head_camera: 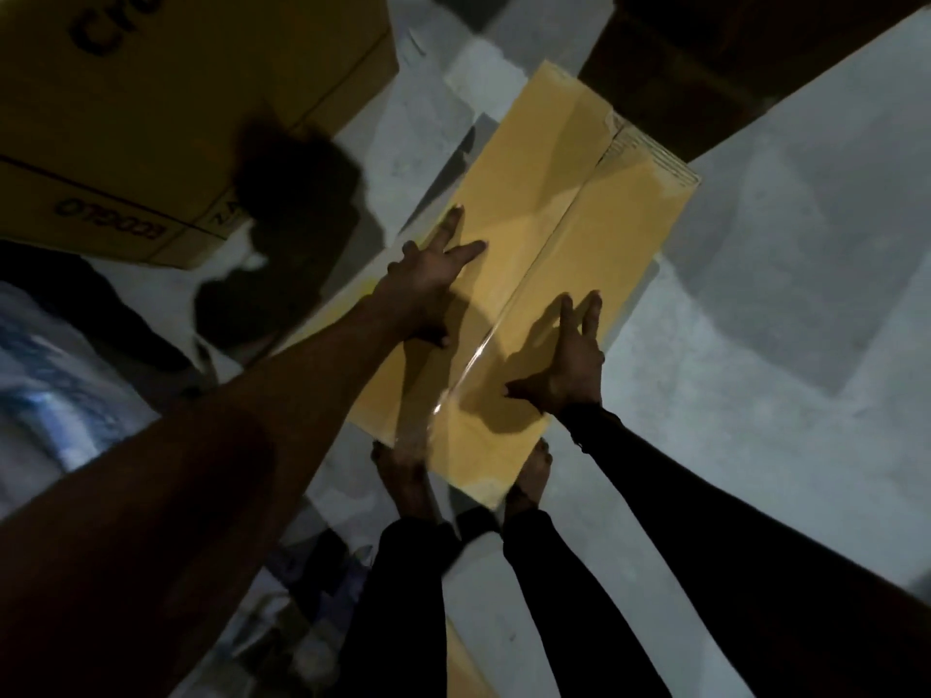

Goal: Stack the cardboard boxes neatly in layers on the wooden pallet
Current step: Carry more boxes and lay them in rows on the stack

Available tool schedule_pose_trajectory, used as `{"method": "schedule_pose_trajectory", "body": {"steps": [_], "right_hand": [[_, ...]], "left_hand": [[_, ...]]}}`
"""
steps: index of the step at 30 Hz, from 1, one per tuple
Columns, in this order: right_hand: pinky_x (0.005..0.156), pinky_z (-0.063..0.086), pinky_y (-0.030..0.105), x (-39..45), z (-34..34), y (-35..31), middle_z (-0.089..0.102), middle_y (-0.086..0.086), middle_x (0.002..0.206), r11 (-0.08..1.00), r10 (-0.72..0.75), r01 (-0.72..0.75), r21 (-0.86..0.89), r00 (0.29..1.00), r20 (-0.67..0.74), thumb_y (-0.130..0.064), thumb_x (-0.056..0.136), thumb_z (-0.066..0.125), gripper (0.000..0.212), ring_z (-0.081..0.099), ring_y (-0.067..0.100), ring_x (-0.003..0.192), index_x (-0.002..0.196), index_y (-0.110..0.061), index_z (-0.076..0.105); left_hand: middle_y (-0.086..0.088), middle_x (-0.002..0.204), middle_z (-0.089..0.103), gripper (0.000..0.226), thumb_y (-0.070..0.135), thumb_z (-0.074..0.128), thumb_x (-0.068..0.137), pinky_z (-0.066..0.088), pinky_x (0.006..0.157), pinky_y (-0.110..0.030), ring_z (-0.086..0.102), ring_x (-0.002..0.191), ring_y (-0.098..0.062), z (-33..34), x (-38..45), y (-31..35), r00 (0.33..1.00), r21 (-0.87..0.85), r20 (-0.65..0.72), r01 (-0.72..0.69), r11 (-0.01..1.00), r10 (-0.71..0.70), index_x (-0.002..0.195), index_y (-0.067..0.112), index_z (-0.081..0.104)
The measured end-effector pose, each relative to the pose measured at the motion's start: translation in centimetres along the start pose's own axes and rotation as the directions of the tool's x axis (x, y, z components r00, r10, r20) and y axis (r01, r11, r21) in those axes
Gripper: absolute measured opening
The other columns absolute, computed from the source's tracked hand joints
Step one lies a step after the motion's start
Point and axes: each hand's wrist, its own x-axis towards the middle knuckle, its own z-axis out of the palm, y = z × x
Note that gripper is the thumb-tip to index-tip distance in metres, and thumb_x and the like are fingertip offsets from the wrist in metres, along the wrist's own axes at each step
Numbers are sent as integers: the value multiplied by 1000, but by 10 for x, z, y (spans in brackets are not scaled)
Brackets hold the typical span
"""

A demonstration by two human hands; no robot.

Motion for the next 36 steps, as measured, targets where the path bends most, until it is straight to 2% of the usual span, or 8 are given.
{"method": "schedule_pose_trajectory", "body": {"steps": [7, 14, 20, 23, 26, 29, 33, 36], "right_hand": [[117, 27, 52, -90, -103, -27, -28, 5, 167, 983, -160, 164, -82, 986, 51, -36, 44, 104, 161, 4, 30, 157, 164, -17, -1], [116, 32, 63, -199, -226, -77, -26, 5, 168, 922, -356, 362, -140, 932, 64, -45, 37, 104, 166, 19, 40, 153, 164, -16, 2], [120, 24, 59, -303, -306, -95, -24, 6, 169, 895, -421, 421, -147, 906, 30, -39, 40, 104, 162, 16, 40, 153, 164, -16, 2], [120, 25, 61, -358, -335, -85, -21, 4, 169, 884, -447, 444, -148, 894, 13, -36, 37, 105, 162, 21, 39, 151, 164, -18, 6], [114, 34, 65, -404, -352, -65, -20, 1, 170, 888, -445, 440, -135, 896, -3, -38, 29, 106, 166, 31, 39, 148, 164, -19, 11], [107, 41, 67, -447, -363, -31, -20, -2, 170, 896, -433, 425, -133, 901, -36, -46, 24, 104, 169, 37, 39, 146, 164, -21, 12], [108, 39, 67, -506, -377, 17, -16, -1, 171, 922, -381, 368, -119, 915, -129, -46, 26, 104, 167, 30, 41, 149, 164, -22, 12], [108, 41, 65, -544, -388, 51, -13, -1, 171, 945, -327, 315, -90, 923, -204, -44, 26, 105, 165, 32, 43, 147, 164, -24, 15]], "left_hand": [[7, 167, -27, 144, 31, 102, 49, 41, 110, -66, 16, 152, -47, -64, -98, 57, 994, -91, -70, 82, 992, -89, 160, 37, 12], [-8, 167, -28, 147, 40, 100, 53, 18, 120, -63, 0, 156, -38, -180, -236, 131, 974, -134, -179, 112, 985, -136, 164, 25, 6], [1, 165, -33, 158, 44, 103, 39, 34, 109, -73, 7, 154, -49, -239, -335, 198, 941, -111, -255, 198, 974, -221, 162, 35, 3], [-1, 166, -30, 154, 44, 102, 42, 40, 107, -69, 14, 151, -53, -252, -387, 238, 935, -95, -287, 191, 977, -211, 162, 34, 5], [-4, 168, -27, 146, 36, 101, 54, 33, 115, -64, 11, 151, -51, -256, -434, 279, 939, -125, -262, 198, 972, -225, 164, 30, 7], [-1, 168, -28, 150, 38, 103, 48, 33, 114, -66, 9, 152, -51, -248, -467, 315, 948, -119, -260, 157, 980, -183, 163, 33, 7], [0, 167, -28, 154, 41, 104, 40, 42, 107, -64, 20, 150, -51, -231, -495, 362, 961, -65, -262, 72, 995, -86, 162, 34, 10], [2, 167, -28, 149, 35, 104, 45, 42, 108, -63, 23, 147, -52, -228, -516, 406, 965, -71, -263, -20, 997, 1, 162, 32, 12]]}}
